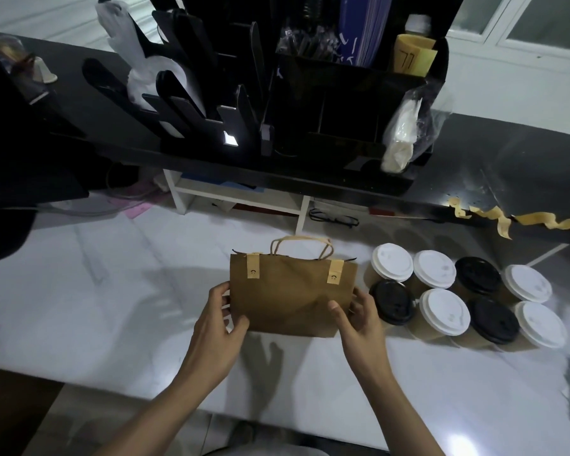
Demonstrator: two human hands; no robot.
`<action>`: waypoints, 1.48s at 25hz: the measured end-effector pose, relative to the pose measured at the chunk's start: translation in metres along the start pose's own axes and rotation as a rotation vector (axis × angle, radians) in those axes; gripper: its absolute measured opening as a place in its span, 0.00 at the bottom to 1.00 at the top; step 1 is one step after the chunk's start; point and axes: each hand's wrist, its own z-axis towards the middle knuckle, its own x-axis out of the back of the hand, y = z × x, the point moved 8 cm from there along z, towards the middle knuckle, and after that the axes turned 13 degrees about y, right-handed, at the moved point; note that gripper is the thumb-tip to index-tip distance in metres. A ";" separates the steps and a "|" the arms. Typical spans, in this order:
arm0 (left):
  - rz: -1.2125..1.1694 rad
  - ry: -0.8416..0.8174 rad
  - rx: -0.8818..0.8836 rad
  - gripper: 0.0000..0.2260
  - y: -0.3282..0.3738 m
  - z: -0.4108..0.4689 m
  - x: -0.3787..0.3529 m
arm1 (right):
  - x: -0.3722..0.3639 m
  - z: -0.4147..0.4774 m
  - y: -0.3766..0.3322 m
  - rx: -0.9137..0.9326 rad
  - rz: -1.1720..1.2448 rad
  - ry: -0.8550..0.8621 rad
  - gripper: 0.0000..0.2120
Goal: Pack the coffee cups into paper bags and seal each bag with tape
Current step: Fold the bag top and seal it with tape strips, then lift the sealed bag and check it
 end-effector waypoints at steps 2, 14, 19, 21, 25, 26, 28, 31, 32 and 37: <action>-0.021 -0.016 0.017 0.28 -0.001 0.001 0.003 | -0.002 -0.007 -0.006 0.021 -0.010 0.006 0.23; -0.082 -0.089 -0.150 0.33 0.017 0.007 0.023 | -0.007 -0.048 -0.029 0.087 -0.033 0.150 0.28; -0.132 -0.137 -0.205 0.33 0.040 -0.004 0.017 | 0.012 -0.066 -0.038 0.107 -0.053 0.241 0.27; -0.143 -0.169 -0.227 0.33 0.051 -0.010 0.013 | 0.024 -0.073 -0.042 0.103 -0.060 0.287 0.27; -0.140 -0.244 -0.283 0.32 0.072 -0.025 -0.006 | 0.056 -0.086 -0.043 0.071 -0.040 0.368 0.27; -0.139 -0.258 -0.295 0.32 0.077 -0.030 -0.011 | 0.065 -0.090 -0.044 0.065 -0.034 0.386 0.27; -0.138 -0.286 -0.318 0.32 0.087 -0.041 -0.024 | 0.084 -0.099 -0.046 0.055 -0.025 0.423 0.26; -0.143 -0.334 -0.353 0.32 0.102 -0.066 -0.044 | 0.117 -0.116 -0.047 0.051 -0.006 0.485 0.26; -0.146 -0.350 -0.362 0.32 0.106 -0.075 -0.050 | 0.128 -0.122 -0.047 0.049 0.002 0.505 0.26; -0.154 -0.448 -0.397 0.32 0.123 -0.137 -0.076 | 0.192 -0.165 -0.044 0.042 0.057 0.624 0.25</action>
